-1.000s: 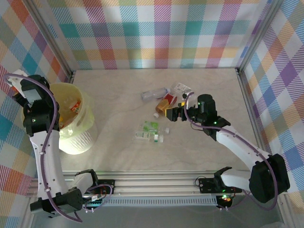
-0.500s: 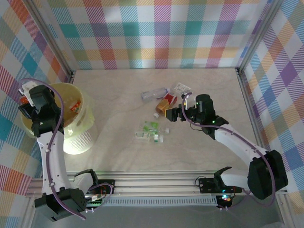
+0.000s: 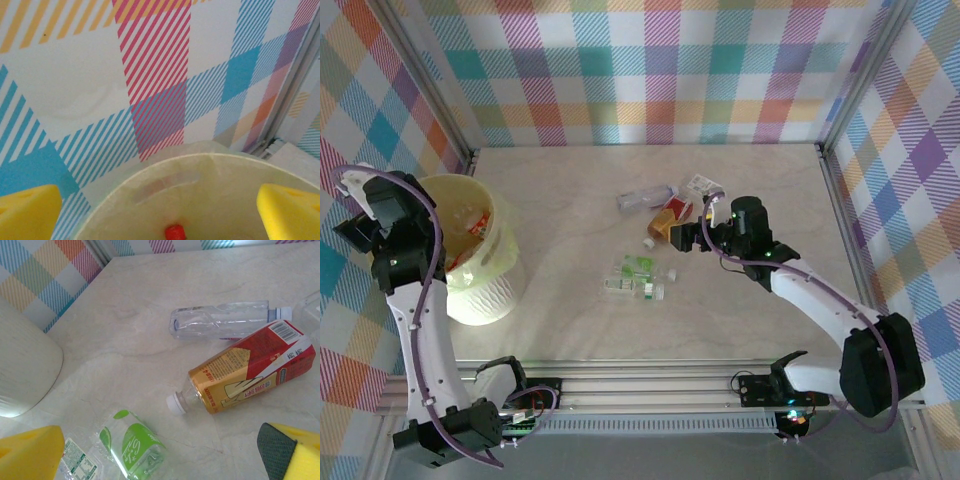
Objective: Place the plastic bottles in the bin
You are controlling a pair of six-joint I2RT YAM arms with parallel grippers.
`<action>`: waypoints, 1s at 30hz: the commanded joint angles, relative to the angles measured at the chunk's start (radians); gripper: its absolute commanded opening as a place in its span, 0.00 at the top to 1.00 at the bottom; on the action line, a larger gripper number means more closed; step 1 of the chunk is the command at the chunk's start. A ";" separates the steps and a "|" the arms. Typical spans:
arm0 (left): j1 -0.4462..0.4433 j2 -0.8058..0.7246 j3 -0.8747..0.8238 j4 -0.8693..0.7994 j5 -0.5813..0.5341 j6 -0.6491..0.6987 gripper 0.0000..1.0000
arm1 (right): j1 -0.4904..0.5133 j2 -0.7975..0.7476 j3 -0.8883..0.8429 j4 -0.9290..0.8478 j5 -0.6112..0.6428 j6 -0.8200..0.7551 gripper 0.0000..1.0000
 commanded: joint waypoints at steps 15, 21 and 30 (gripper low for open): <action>-0.109 -0.045 0.057 -0.103 0.560 -0.479 0.00 | 0.007 0.025 -0.015 0.085 0.080 0.069 0.00; -0.354 -0.040 0.039 -0.023 0.448 -0.485 0.00 | 0.007 0.006 -0.040 0.079 0.073 0.061 0.00; -0.708 0.093 -0.001 0.114 0.353 -0.518 0.00 | 0.010 -0.033 -0.080 0.057 -0.071 0.003 0.00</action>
